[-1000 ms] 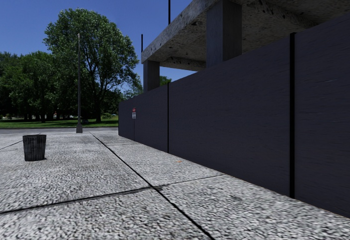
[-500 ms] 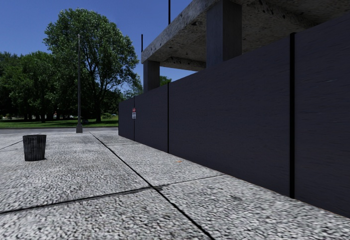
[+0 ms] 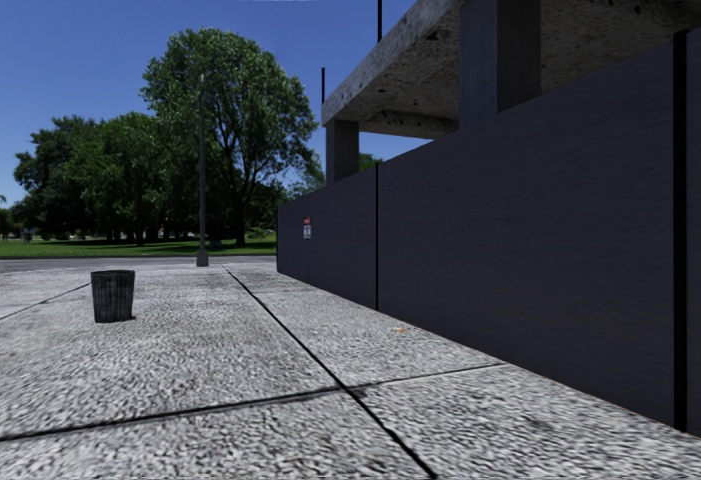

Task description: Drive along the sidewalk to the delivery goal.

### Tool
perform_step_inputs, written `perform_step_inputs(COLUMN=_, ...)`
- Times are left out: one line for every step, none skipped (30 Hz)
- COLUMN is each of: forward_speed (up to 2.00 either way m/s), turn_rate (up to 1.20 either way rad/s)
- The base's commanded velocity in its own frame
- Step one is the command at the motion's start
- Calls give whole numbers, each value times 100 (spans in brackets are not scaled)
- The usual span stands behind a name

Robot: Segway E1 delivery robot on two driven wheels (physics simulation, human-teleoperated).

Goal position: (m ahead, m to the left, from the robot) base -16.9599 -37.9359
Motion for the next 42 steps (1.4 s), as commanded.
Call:
perform_step_inputs(forward_speed=75, turn_rate=56)
perform_step_inputs(forward_speed=76, turn_rate=56)
perform_step_inputs(forward_speed=76, turn_rate=56)
perform_step_inputs(forward_speed=76, turn_rate=56)
perform_step_inputs(forward_speed=76, turn_rate=56)
perform_step_inputs(forward_speed=76, turn_rate=56)
perform_step_inputs(forward_speed=76, turn_rate=56)
perform_step_inputs(forward_speed=76, turn_rate=56)
perform_step_inputs(forward_speed=76, turn_rate=56)
perform_step_inputs(forward_speed=76, turn_rate=56)
perform_step_inputs(forward_speed=76, turn_rate=56)
perform_step_inputs(forward_speed=76, turn_rate=56)
perform_step_inputs(forward_speed=76, turn_rate=58)
perform_step_inputs(forward_speed=76, turn_rate=60)
perform_step_inputs(forward_speed=76, turn_rate=61)
perform_step_inputs(forward_speed=76, turn_rate=61)
perform_step_inputs(forward_speed=76, turn_rate=61)
perform_step_inputs(forward_speed=76, turn_rate=61)
perform_step_inputs(forward_speed=76, turn_rate=61)
perform_step_inputs(forward_speed=76, turn_rate=61)
perform_step_inputs(forward_speed=76, turn_rate=61)
perform_step_inputs(forward_speed=76, turn_rate=61)
perform_step_inputs(forward_speed=76, turn_rate=61)
perform_step_inputs(forward_speed=76, turn_rate=62)
perform_step_inputs(forward_speed=76, turn_rate=62)
perform_step_inputs(forward_speed=76, turn_rate=65)
perform_step_inputs(forward_speed=76, turn_rate=67)
perform_step_inputs(forward_speed=76, turn_rate=69)
perform_step_inputs(forward_speed=76, turn_rate=71)
perform_step_inputs(forward_speed=76, turn_rate=71)
perform_step_inputs(forward_speed=76, turn_rate=73)
perform_step_inputs(forward_speed=76, turn_rate=73)
perform_step_inputs(forward_speed=76, turn_rate=73)
perform_step_inputs(forward_speed=76, turn_rate=73)
perform_step_inputs(forward_speed=76, turn_rate=73)
perform_step_inputs(forward_speed=76, turn_rate=74)
perform_step_inputs(forward_speed=76, turn_rate=74)
perform_step_inputs(forward_speed=76, turn_rate=74)
perform_step_inputs(forward_speed=76, turn_rate=74)
perform_step_inputs(forward_speed=76, turn_rate=74)
perform_step_inputs(forward_speed=76, turn_rate=74)
perform_step_inputs(forward_speed=76, turn_rate=74)
